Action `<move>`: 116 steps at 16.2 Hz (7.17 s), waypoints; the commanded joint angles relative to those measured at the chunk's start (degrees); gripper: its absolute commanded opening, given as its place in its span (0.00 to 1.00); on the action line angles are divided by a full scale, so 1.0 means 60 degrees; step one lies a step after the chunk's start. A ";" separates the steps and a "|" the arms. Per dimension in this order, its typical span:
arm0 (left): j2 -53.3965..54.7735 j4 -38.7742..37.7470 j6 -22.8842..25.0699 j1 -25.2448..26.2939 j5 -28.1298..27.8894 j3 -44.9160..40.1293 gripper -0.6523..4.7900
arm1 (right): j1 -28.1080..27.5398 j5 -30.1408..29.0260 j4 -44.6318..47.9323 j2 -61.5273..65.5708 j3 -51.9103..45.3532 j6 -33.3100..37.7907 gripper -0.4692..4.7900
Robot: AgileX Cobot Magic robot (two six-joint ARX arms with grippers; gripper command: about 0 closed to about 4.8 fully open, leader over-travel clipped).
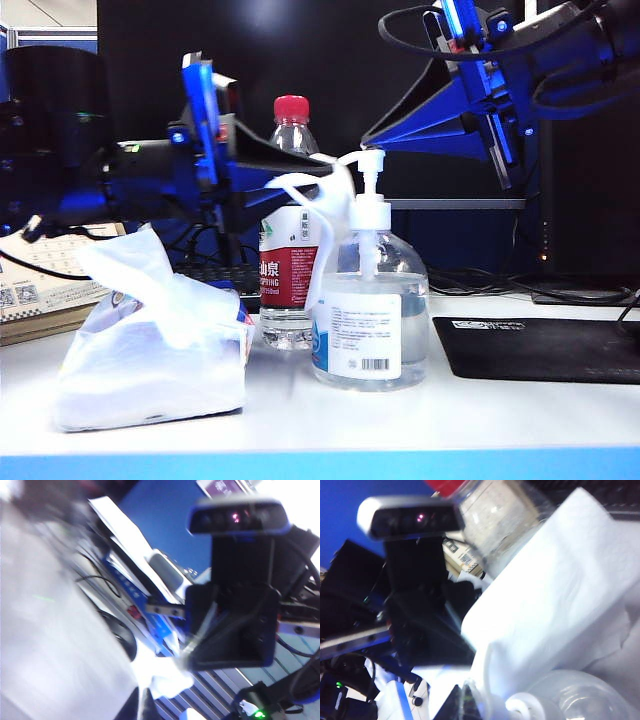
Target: Pull out a tissue from the tissue dispenser, then press the switch of the alcohol sanitizer bottle to drop some sanitizer on the paper tissue, and finally place the treated tissue on the table.
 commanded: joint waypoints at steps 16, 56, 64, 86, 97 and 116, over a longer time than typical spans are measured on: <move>-0.0066 0.0321 0.0091 -0.0029 -0.0087 0.0098 0.11 | 0.0215 0.0492 -0.1089 -0.0022 -0.0375 -0.0907 0.08; 0.0146 0.0251 0.0601 0.0098 0.1861 0.0648 0.11 | -0.0393 -0.0138 0.0823 -0.0914 -0.0747 0.0058 0.08; 0.0780 0.0164 0.0943 0.0313 0.2022 0.0750 0.11 | -0.0022 0.0044 0.0871 -0.0863 -0.0747 0.0015 0.08; 0.0780 0.0087 0.0765 0.0310 0.2266 0.1271 0.11 | 0.0015 -0.0106 0.1934 0.0186 -0.0743 0.0583 0.08; 0.0780 0.0087 0.0761 0.0310 0.2273 0.1271 0.11 | 0.0011 -0.0044 0.2135 -0.0200 -0.0743 0.0772 0.08; 0.0780 0.0168 0.0780 0.0310 0.2579 0.1337 0.11 | 0.0368 0.0127 0.1606 0.0685 -0.0758 -0.0004 0.08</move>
